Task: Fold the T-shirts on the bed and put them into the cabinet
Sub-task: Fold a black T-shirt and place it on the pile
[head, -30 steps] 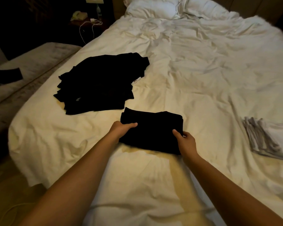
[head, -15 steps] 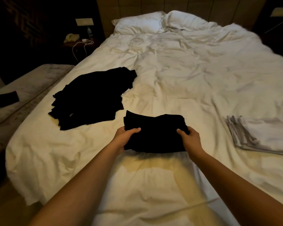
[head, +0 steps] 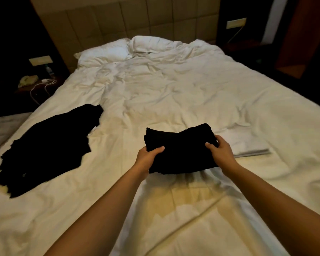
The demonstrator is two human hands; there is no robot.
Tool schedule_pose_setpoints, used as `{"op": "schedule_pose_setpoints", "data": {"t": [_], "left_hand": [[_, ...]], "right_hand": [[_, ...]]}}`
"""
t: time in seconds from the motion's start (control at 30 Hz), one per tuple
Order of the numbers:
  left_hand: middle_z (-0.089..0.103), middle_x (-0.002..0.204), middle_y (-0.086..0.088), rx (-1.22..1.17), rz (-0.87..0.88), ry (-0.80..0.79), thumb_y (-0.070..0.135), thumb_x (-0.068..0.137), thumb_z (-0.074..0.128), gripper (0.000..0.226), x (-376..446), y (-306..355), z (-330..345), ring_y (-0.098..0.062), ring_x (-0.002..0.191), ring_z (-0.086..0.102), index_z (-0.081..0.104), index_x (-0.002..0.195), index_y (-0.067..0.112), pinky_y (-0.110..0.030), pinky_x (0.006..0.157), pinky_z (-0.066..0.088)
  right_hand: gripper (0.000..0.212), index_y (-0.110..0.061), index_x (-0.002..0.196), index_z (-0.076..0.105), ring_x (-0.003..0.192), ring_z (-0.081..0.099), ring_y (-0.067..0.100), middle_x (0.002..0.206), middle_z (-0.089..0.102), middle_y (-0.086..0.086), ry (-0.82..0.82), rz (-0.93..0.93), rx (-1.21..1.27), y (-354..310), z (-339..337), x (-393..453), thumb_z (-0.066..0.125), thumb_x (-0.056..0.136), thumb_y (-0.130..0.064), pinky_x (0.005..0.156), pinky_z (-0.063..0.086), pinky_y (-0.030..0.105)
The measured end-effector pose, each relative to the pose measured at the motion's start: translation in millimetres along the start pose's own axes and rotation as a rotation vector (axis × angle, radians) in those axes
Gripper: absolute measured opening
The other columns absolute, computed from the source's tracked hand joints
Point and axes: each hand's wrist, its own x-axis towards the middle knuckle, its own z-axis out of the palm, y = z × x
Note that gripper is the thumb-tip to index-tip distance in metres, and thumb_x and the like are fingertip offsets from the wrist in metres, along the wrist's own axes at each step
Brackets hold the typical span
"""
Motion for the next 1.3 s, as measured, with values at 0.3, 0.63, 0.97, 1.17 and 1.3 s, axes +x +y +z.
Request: {"op": "schedule_pose_setpoints", "data": {"t": [0.3,0.63,0.97,1.17,1.3], "left_hand": [[0.076,0.107,-0.006,-0.049,-0.016,-0.058,0.025,0.087,0.077,0.038,38.5,12.2,98.9,-0.024,0.096,0.074,0.066,0.122,0.014,-0.040,0.082,0.061],[0.074,0.114,-0.009,-0.064,-0.025,-0.122,0.017,0.098,0.059,0.034,133.7,38.6,164.3,-0.026,0.100,0.072,0.061,0.131,0.010,-0.035,0.077,0.060],[0.071,0.116,-0.010,-0.063,-0.069,-0.114,0.012,0.100,0.055,0.031,225.3,35.0,202.9,-0.028,0.100,0.071,0.058,0.130,0.014,-0.042,0.077,0.061],[0.069,0.122,-0.009,0.025,-0.085,-0.060,0.008,0.098,0.058,0.043,264.3,6.5,210.0,-0.028,0.107,0.068,0.053,0.140,0.013,-0.048,0.097,0.055],[0.070,0.120,-0.008,0.035,-0.112,-0.057,0.009,0.097,0.061,0.041,267.8,-5.5,206.2,-0.027,0.105,0.069,0.055,0.137,0.013,-0.044,0.095,0.056]], "right_hand": [[0.037,-0.014,0.134,0.053,0.109,0.062,0.029,0.126,0.062,0.011,0.075,0.008,-0.029,4.1,-85.7,58.5,0.059,0.098,-0.015,0.098,0.051,0.045],[0.039,-0.009,0.132,0.054,0.106,0.061,0.028,0.117,0.061,0.008,0.103,-0.044,-0.188,-10.0,-125.3,172.0,0.064,0.095,-0.018,0.094,0.051,0.042],[0.037,-0.010,0.128,0.059,0.104,0.063,0.028,0.116,0.064,0.010,0.131,-0.013,-0.233,7.8,-133.4,277.1,0.066,0.092,-0.017,0.096,0.052,0.043],[0.040,-0.006,0.132,0.056,0.113,0.059,0.033,0.125,0.062,0.016,0.092,0.012,-0.442,39.2,-125.7,303.8,0.063,0.094,-0.017,0.092,0.045,0.037],[0.040,-0.004,0.130,0.057,0.114,0.058,0.035,0.126,0.062,0.018,0.100,0.041,-0.520,60.0,-124.3,305.1,0.062,0.093,-0.017,0.092,0.044,0.037]]}}
